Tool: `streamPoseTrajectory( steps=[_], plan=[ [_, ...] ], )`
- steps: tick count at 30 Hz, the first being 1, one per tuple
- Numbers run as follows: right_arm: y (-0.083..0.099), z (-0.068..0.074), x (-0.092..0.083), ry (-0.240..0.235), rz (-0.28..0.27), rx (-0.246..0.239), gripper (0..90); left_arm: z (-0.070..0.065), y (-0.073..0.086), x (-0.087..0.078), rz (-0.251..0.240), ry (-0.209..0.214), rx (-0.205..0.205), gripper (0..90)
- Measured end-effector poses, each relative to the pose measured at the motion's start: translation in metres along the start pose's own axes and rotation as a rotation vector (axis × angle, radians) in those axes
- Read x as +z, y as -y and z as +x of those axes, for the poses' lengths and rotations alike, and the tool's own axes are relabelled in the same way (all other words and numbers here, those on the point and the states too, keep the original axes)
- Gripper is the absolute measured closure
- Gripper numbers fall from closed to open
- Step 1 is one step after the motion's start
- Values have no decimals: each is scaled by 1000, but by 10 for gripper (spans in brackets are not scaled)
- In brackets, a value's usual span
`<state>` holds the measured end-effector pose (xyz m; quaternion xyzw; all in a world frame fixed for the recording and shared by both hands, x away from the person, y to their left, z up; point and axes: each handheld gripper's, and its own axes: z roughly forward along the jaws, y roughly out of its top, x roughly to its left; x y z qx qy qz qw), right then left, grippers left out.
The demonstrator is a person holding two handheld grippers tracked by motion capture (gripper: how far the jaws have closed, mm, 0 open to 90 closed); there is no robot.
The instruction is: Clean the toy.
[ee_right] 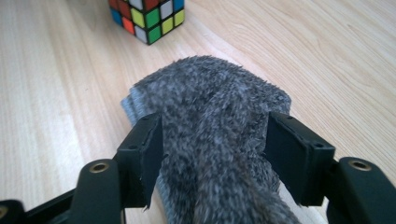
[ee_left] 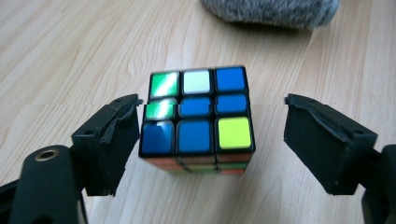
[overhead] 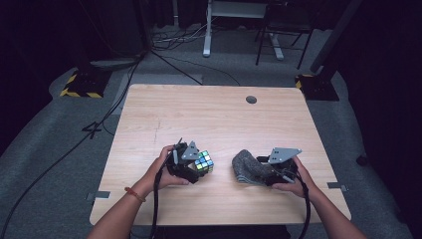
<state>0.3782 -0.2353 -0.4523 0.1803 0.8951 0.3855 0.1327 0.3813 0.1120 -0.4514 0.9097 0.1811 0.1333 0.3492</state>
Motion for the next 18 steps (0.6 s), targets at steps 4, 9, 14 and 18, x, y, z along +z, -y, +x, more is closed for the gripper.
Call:
streamPoseTrajectory(
  steps=[4,9,14,18],
  plan=[
    [-1,0,-5,17,9,-5,343,-6,4,-6,6,-33,24,165],
    [-4,0,-13,47,23,-22,316,-11,8,-19,17,-93,52,163],
    [-8,-4,-20,52,29,-21,309,-12,16,-32,25,-140,52,168],
    [-6,-5,-23,61,47,-16,305,-13,25,-38,54,-162,50,165]
  ],
)
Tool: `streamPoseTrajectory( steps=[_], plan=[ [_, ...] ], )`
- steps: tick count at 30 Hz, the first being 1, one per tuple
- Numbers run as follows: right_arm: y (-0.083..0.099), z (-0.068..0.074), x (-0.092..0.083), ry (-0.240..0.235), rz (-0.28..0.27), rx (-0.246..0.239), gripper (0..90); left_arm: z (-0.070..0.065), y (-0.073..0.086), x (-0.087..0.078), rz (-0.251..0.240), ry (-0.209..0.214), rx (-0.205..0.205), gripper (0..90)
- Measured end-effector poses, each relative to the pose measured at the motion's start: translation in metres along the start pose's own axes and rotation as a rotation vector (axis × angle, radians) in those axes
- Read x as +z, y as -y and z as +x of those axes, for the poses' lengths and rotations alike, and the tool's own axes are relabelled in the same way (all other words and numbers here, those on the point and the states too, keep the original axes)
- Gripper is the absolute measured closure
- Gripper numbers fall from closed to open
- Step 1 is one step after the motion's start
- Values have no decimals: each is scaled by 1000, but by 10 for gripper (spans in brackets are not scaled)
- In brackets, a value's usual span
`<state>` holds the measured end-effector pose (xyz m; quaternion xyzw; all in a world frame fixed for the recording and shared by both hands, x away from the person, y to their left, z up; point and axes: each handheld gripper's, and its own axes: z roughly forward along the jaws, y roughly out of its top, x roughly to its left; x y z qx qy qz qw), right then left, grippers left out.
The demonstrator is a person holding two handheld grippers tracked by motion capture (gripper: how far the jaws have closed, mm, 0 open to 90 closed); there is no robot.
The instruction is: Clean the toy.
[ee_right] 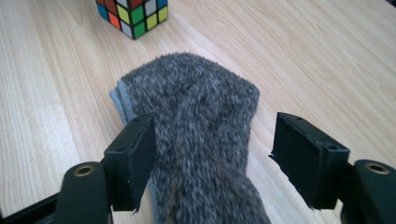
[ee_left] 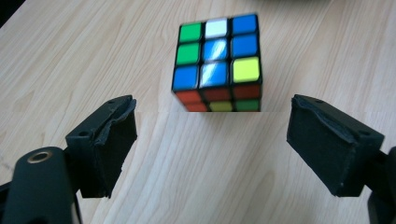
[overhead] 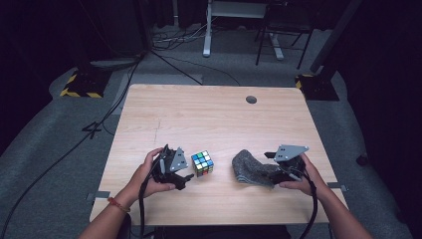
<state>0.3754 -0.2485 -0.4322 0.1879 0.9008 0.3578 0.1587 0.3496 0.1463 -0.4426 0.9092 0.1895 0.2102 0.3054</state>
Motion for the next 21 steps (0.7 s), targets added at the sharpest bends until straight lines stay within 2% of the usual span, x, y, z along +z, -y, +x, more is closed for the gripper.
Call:
streamPoseTrajectory(
  steps=[3,9,14,16,18,21],
  plan=[
    [8,1,-4,22,44,-16,300,1,8,-3,4,-9,-10,165],
    [30,-4,-16,51,47,25,291,6,27,-7,19,-31,-36,163],
    [49,-6,-22,68,51,62,284,10,41,-7,33,-17,-67,166],
    [56,-7,-25,75,60,70,279,11,46,-6,44,-28,-64,167],
    [62,-8,-27,92,57,78,280,9,51,-4,35,-31,-69,174],
    [74,-10,-33,111,54,101,279,8,58,-1,63,-34,-58,171]
  ],
)
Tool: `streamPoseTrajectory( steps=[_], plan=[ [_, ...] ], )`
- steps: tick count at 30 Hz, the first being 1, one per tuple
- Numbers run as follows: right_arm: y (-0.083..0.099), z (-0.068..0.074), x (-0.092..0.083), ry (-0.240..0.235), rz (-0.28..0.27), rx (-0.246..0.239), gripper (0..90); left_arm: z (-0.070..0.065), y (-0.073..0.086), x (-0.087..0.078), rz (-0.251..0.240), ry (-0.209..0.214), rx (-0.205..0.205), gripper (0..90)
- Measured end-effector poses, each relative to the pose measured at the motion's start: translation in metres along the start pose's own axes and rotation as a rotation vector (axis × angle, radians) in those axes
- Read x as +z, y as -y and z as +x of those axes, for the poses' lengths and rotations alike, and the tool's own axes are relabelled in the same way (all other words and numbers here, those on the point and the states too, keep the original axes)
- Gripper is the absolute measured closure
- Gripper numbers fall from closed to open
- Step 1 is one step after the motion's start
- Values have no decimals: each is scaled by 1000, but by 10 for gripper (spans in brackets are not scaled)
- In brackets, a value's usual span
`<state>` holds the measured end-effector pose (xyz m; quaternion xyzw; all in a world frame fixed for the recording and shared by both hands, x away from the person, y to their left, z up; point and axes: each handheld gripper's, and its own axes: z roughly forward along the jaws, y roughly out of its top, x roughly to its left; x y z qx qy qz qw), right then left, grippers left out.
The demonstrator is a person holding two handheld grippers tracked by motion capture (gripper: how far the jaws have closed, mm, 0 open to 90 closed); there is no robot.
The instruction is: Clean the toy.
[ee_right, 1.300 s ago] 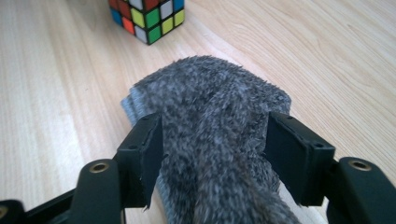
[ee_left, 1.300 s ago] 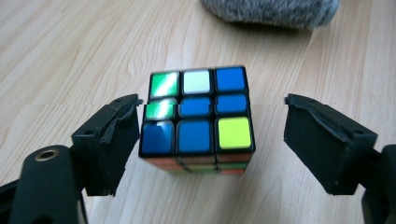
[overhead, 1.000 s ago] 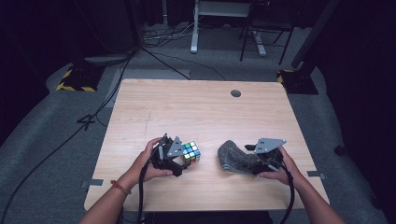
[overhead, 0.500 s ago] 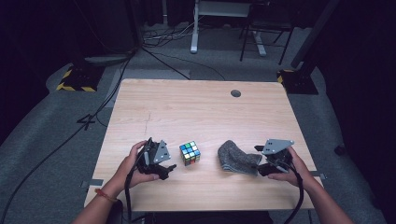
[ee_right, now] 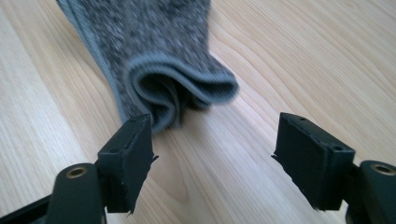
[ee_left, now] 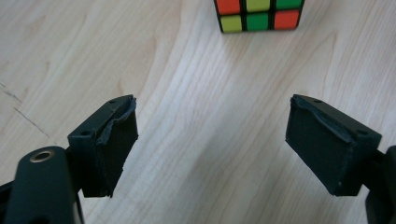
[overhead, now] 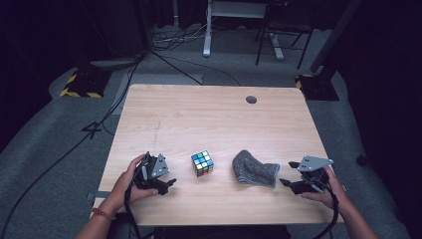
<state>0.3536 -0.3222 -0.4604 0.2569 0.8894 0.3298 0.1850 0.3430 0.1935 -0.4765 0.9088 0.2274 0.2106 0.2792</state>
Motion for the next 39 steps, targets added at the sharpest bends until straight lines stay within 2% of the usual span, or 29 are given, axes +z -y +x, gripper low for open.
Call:
streamPoseTrajectory(
  steps=[2,4,7,10,14,19,20,22,23,29,39],
  plan=[
    [7,-3,-1,10,5,18,278,1,5,2,5,-2,-20,171],
    [15,-6,-1,23,10,34,275,2,9,3,-1,13,-56,170],
    [29,-11,-2,39,9,81,273,2,11,2,-2,22,-59,167],
    [42,-15,-2,51,2,141,273,5,16,2,-9,50,-88,165],
    [54,-19,-3,66,-2,185,268,10,26,4,-5,67,-126,166],
    [64,-21,-3,64,-26,232,255,17,35,6,-36,110,-181,163],
    [66,-21,-3,61,-33,246,252,18,38,7,-48,128,-211,163],
    [69,-22,-3,59,-50,265,243,21,43,8,-73,149,-246,162],
    [70,-22,-3,59,-58,273,243,21,44,8,-76,149,-245,154],
    [71,-22,-3,59,-59,272,241,21,44,8,-74,149,-248,152],
    [71,-22,-3,59,-59,271,240,18,44,8,-70,125,-274,152]
  ],
)
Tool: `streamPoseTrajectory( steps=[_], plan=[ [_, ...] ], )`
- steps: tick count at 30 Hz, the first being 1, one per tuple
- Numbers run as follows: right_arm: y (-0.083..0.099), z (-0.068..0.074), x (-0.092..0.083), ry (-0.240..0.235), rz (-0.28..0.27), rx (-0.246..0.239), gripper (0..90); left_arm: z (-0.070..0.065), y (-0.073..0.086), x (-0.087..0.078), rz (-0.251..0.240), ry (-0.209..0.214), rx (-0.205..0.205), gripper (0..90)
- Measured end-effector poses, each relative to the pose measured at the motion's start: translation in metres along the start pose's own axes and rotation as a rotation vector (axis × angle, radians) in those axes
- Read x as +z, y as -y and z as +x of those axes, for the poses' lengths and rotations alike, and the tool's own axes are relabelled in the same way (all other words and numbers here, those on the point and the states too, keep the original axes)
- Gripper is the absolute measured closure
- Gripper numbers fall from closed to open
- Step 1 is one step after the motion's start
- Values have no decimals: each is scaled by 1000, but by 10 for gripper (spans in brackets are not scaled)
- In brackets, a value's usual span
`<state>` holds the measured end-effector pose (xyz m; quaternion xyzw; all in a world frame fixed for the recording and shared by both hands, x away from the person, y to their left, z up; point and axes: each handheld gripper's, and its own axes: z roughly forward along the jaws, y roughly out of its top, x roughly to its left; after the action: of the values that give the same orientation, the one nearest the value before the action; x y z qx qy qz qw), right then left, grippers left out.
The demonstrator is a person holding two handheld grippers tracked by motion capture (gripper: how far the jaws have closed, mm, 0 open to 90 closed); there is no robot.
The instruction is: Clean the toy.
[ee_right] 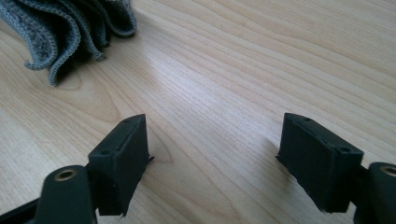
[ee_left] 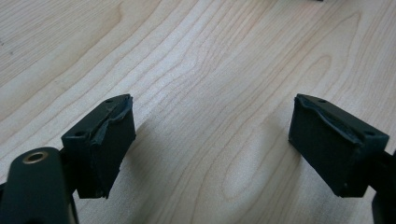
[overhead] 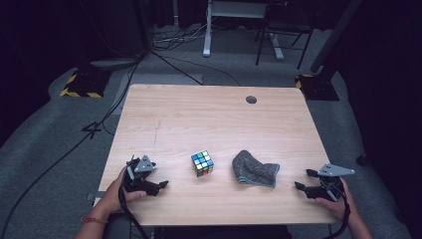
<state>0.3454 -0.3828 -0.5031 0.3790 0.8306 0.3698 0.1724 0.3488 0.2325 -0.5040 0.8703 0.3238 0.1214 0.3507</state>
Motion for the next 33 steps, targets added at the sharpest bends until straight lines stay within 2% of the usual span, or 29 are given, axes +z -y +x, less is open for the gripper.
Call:
streamPoseTrajectory(
  steps=[33],
  plan=[
    [0,0,0,2,0,-1,237,1,1,-1,1,-3,-5,152]
  ],
)
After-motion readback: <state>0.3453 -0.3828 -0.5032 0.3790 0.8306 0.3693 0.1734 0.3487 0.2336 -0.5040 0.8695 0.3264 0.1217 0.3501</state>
